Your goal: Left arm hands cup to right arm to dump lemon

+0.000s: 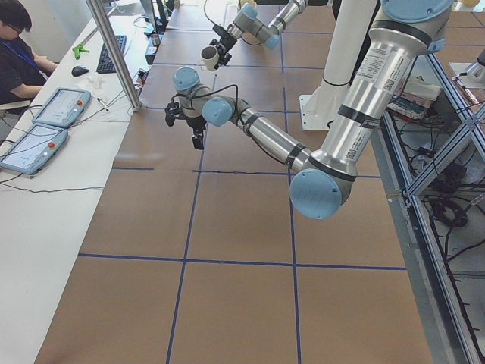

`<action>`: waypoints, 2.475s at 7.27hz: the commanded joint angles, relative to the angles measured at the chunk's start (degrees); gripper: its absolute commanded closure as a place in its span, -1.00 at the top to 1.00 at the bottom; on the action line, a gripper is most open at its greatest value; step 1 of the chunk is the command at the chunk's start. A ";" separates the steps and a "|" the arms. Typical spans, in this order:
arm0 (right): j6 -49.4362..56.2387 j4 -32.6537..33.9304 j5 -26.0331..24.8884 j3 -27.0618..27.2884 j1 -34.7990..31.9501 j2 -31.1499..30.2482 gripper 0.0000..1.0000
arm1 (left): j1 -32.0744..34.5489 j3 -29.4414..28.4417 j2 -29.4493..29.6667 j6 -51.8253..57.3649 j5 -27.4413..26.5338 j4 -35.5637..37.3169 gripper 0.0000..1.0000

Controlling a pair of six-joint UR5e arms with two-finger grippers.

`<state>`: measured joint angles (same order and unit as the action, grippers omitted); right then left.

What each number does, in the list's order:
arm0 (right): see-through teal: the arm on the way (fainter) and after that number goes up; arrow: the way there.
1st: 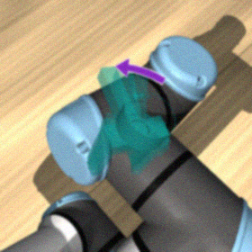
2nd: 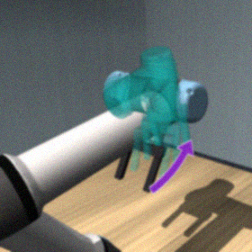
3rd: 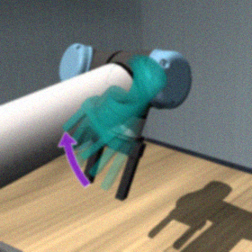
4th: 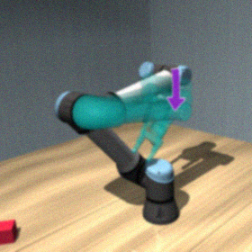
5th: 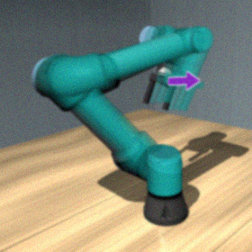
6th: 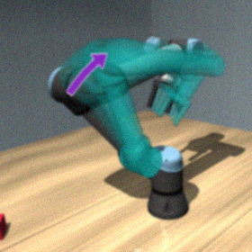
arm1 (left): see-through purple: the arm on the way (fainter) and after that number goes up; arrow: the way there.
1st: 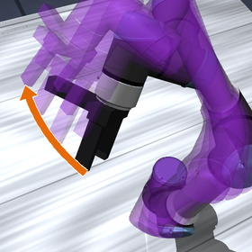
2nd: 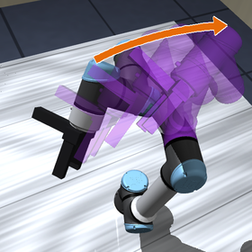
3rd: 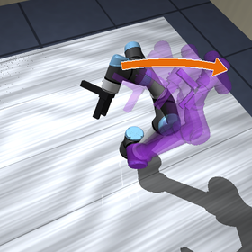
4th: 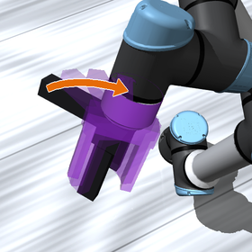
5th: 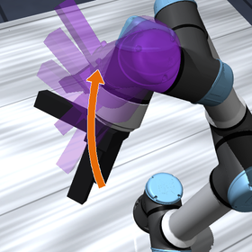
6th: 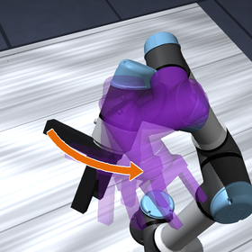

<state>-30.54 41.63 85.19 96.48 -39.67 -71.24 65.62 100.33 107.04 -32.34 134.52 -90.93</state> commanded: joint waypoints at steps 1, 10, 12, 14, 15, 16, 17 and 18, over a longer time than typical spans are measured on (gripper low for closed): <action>-10.02 -0.15 0.50 7.36 -3.38 -9.91 -0.76 | 2.40 0.40 -2.98 5.27 -0.40 1.01 1.00; -39.25 -66.10 2.44 -12.51 -13.85 -42.58 -0.92 | 1.70 0.57 -2.37 1.76 -0.49 2.25 1.00; -54.91 -75.00 2.35 -17.18 -15.34 -42.32 -0.92 | 1.61 0.66 -2.28 1.67 -0.49 2.16 1.00; -70.90 -80.80 2.44 -20.96 -18.15 -40.91 -0.90 | 1.61 0.92 -2.19 1.41 -0.49 2.16 1.00; -76.54 -83.36 2.35 -22.90 -18.51 -40.13 -0.90 | 1.53 0.92 -1.84 1.40 -0.49 2.16 1.00; -83.65 -85.21 2.35 -25.00 -20.17 -38.46 -0.89 | 1.53 0.92 -1.75 1.40 -0.49 2.16 1.00; -88.85 -87.66 2.27 -26.85 -21.14 -37.32 -0.89 | 1.61 0.92 -1.66 1.40 -0.49 2.16 1.00; -94.47 -88.82 2.27 -28.26 -22.19 -35.83 -0.89 | 1.53 0.92 -1.66 1.40 -0.49 2.16 1.00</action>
<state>-117.48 -45.02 87.49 70.37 -60.44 -108.89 67.18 101.25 105.32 -30.94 134.03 -88.77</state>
